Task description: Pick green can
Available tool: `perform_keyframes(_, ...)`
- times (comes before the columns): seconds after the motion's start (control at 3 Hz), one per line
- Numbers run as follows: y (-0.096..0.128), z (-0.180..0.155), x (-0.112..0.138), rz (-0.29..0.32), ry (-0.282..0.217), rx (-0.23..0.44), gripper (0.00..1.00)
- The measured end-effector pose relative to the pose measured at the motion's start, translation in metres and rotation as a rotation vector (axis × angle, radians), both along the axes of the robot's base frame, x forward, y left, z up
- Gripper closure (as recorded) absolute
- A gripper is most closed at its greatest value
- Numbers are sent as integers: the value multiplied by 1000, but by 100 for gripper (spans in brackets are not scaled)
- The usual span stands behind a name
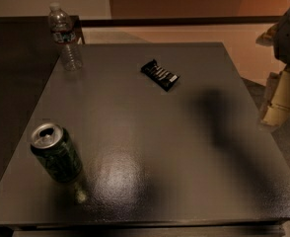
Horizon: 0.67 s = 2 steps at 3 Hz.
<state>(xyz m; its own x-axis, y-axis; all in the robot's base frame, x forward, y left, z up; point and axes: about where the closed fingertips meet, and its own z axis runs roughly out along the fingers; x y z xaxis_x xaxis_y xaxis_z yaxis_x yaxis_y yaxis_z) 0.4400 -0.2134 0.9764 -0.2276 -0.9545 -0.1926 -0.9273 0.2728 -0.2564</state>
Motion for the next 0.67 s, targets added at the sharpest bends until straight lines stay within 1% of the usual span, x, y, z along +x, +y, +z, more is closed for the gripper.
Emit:
perform_keyframes(0.33, 26, -8, 3, 30, 3, 41, 0)
perform_keyframes(0.67, 69, -25, 8, 86, 8, 125, 0)
